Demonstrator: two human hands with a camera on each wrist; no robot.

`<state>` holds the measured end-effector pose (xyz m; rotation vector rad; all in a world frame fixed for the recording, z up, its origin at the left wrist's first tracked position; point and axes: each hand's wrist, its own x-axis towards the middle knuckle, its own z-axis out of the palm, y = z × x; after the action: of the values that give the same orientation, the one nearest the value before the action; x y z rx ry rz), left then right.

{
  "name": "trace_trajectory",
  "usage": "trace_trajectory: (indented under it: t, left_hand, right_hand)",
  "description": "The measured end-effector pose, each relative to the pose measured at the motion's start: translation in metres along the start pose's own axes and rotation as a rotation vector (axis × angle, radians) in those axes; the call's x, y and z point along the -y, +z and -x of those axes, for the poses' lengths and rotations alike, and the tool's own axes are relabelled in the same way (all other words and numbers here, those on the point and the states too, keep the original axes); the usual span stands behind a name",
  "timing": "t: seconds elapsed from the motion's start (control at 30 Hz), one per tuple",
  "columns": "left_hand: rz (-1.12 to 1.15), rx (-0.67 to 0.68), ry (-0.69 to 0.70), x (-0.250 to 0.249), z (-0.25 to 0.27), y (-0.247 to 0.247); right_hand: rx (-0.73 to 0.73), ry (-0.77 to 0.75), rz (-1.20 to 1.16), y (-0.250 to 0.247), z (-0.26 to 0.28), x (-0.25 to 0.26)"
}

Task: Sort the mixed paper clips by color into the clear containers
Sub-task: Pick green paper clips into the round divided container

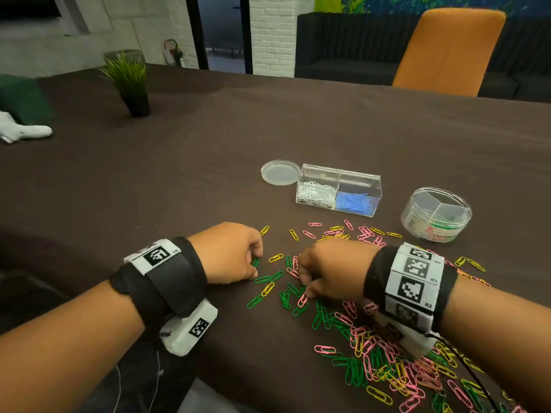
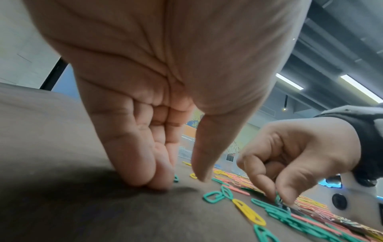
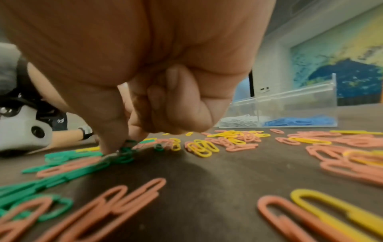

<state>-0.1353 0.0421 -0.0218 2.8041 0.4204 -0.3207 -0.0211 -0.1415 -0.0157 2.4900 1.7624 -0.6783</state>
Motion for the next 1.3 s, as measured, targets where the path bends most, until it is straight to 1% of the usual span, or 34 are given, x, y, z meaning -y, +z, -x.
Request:
trace_trajectory:
  t: [0.07,0.17,0.2,0.23,0.3,0.37,0.43,0.5,0.6,0.63,0.67,0.7,0.73,0.77,0.8,0.83,0.9,1.03,1.07,1.13,1.23,1.27,1.3]
  left_hand:
    - [-0.002,-0.018,-0.01,-0.001,-0.001,0.001]
    - [-0.032,-0.024,0.012,-0.001,-0.001,0.0]
    - [-0.042,-0.02,0.028,-0.002,-0.001,0.0]
    - [-0.055,-0.019,0.045,-0.003,0.0,0.0]
    - [-0.114,-0.018,0.075,-0.005,0.001,0.001]
    - [-0.177,-0.008,0.09,-0.005,0.003,0.003]
    - [-0.2,-0.011,0.1,-0.002,0.004,0.005]
    - [-0.196,-0.016,0.101,-0.002,0.006,0.007]
    - [-0.149,0.032,0.071,-0.002,0.006,0.006]
    - [-0.133,0.038,0.056,-0.002,0.006,0.005]
    - [-0.124,0.035,0.044,-0.002,0.006,0.003]
    - [-0.131,0.026,0.036,-0.001,0.006,0.0]
    - [-0.15,0.017,0.03,0.0,0.006,-0.001]
    - [-0.176,0.015,0.018,0.001,0.006,-0.002]
    - [-0.198,0.014,0.006,0.0,0.007,-0.002]
    - [-0.213,0.012,-0.002,-0.001,0.009,-0.002]
    - [-0.236,-0.006,0.01,-0.002,0.011,-0.001]
    - [-0.274,0.022,0.014,-0.003,0.013,-0.002]
    - [-0.266,0.03,0.009,-0.003,0.014,-0.002]
    - [-0.248,0.042,-0.001,-0.003,0.016,-0.003]
    - [-0.216,0.023,0.006,0.003,0.016,-0.002]
    - [-0.187,0.012,0.007,0.004,0.016,-0.001]
    - [-0.157,0.002,0.009,0.007,0.015,0.0]
  right_hand:
    - [0.007,-0.008,-0.076,0.0,0.003,-0.005]
    - [-0.047,-0.005,-0.217,-0.005,0.01,-0.017]
    - [-0.068,0.007,-0.326,-0.008,0.013,-0.021]
    - [-0.087,0.02,-0.49,-0.011,0.015,-0.024]
    - [-0.111,0.03,-0.893,-0.016,0.019,-0.028]
    - [-0.119,0.05,-1.191,-0.017,0.021,-0.031]
    - [-0.117,0.083,-1.368,-0.016,0.019,-0.034]
    - [-0.106,0.12,-1.488,-0.016,0.016,-0.035]
    - [-0.026,0.188,-1.607,-0.014,0.007,-0.028]
    - [-0.01,0.209,-1.581,-0.014,0.002,-0.023]
    - [-0.025,0.214,-1.462,-0.013,-0.004,-0.017]
    - [-0.067,0.2,-1.223,-0.012,-0.009,-0.011]
    - [-0.111,0.162,-0.894,-0.012,-0.013,-0.004]
    - [-0.132,0.103,-0.559,-0.013,-0.017,0.005]
    - [-0.123,0.036,-0.29,-0.012,-0.021,0.013]
    - [-0.105,-0.004,-0.117,-0.012,-0.024,0.022]
    - [-0.076,-0.019,0.035,-0.011,-0.03,0.033]
    - [-0.022,-0.028,0.13,-0.011,-0.035,0.038]
    - [-0.02,-0.029,0.122,-0.012,-0.035,0.036]
    - [-0.036,0.009,-0.033,-0.015,-0.032,0.027]
    - [-0.073,0.092,-0.438,-0.022,-0.03,0.008]
    - [-0.096,0.118,-0.519,-0.024,-0.029,0.003]
    - [-0.121,0.141,-0.552,-0.028,-0.027,-0.001]
